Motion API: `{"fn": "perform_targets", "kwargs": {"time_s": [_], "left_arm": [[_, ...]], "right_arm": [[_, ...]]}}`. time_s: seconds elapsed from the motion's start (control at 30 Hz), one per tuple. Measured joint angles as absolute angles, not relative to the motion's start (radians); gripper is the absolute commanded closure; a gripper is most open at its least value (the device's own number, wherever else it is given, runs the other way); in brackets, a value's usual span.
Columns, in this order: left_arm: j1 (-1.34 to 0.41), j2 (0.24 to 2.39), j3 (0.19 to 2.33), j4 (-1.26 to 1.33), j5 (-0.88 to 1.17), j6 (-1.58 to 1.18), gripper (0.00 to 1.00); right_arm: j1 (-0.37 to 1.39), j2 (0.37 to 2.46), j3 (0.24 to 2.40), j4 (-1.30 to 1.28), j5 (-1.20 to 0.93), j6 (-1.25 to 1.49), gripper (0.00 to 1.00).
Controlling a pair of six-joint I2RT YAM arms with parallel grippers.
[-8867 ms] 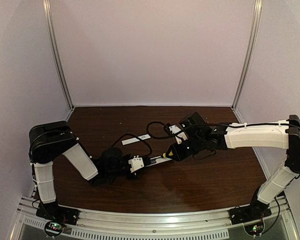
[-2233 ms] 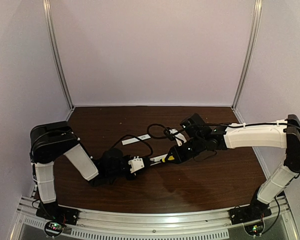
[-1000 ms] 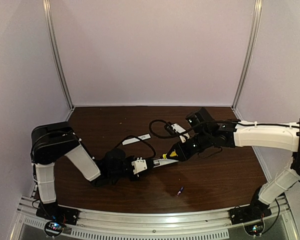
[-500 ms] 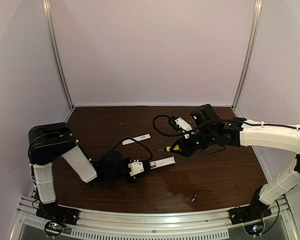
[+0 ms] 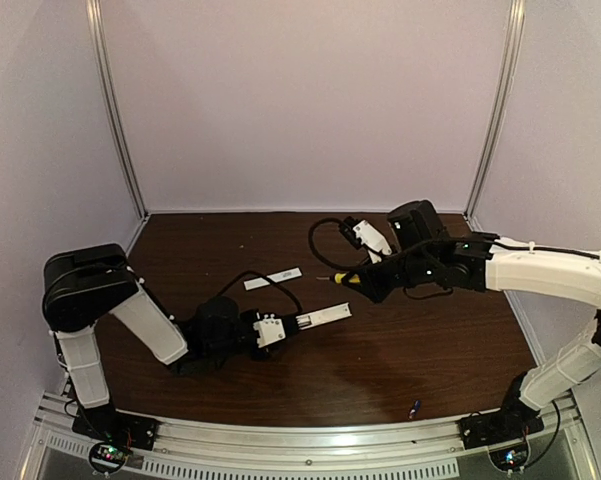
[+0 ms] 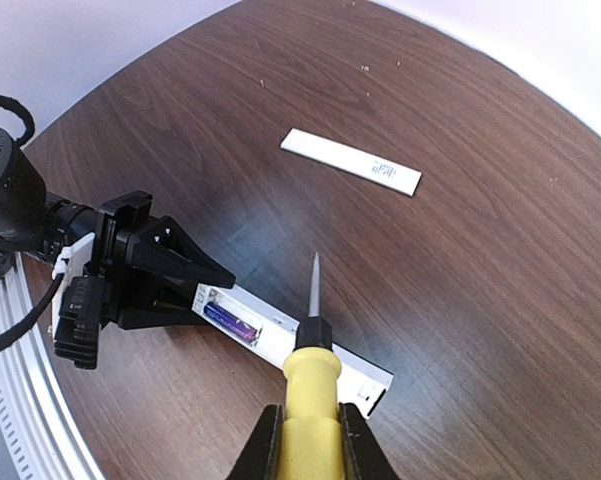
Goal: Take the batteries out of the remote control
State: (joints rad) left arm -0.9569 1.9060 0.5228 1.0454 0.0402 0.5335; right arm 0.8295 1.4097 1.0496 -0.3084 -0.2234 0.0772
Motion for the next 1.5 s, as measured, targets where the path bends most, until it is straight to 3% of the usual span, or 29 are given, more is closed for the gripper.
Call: {"fn": "perform_targets", "kwargs": {"time_s": [0.43,0.67,1.03,1.5], "left_arm": [[-0.957,1.686,0.493,1.007,0.009,0.635,1.0],[-0.957,1.568,0.515,0.811,-0.017,0.634,1.0],[-0.912,1.391,0.601,0.482,0.057,0.722,1.0],[-0.832,1.482,0.594,0.476,0.146,0.838,1.0]], "right_arm": [[0.809,1.384,1.095,-0.219,-0.175,-0.059,1.0],[0.796,1.386,1.132,-0.187,-0.2,-0.101,1.0],[0.775,1.398,1.147,-0.256,-0.408,-0.177,1.0],[0.775,1.539,1.261,-0.441,-0.694,-0.263,1.0]]}}
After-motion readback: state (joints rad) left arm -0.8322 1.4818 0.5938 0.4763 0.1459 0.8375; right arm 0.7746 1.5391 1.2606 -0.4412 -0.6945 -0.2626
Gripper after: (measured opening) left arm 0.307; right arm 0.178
